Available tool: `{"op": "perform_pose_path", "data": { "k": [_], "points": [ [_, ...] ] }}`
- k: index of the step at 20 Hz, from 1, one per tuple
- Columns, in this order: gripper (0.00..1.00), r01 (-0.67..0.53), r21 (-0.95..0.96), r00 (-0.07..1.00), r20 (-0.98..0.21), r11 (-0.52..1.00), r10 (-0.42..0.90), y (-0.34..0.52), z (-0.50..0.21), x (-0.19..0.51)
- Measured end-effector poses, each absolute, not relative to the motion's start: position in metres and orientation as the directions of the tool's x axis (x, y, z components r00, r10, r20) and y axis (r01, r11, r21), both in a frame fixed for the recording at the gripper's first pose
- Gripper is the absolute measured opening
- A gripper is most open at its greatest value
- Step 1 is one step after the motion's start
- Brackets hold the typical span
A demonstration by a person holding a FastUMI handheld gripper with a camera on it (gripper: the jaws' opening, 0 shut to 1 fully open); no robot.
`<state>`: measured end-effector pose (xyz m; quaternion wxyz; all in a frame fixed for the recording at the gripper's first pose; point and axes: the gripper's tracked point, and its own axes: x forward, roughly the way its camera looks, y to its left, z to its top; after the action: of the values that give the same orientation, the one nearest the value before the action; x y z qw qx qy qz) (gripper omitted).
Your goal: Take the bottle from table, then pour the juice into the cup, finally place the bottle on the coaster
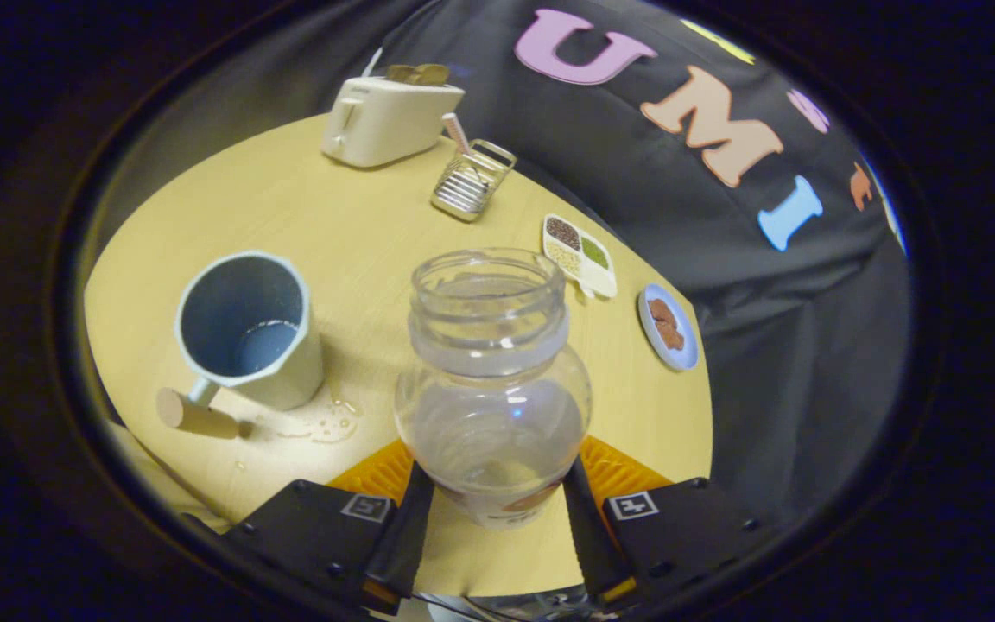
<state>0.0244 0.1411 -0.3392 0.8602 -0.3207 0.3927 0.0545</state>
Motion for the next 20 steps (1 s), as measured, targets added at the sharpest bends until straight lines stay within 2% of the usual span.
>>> {"op": "perform_pose_path", "data": {
  "k": [3, 7, 13, 20],
  "points": [
    [0.75, -0.292, -0.468, 0.726, -0.676, 0.834, -0.125, 0.133, -0.333, 0.044],
    [0.76, -0.243, -0.304, 0.754, -0.657, 0.921, -0.018, 0.146, -0.327, 0.077],
    [0.75, -0.168, -0.232, 0.811, -0.584, 0.958, 0.001, 0.153, -0.33, 0.138],
    [0.75, -0.17, -0.175, 0.875, -0.48, 0.97, 0.067, 0.185, -0.338, 0.185]
  ]
}}
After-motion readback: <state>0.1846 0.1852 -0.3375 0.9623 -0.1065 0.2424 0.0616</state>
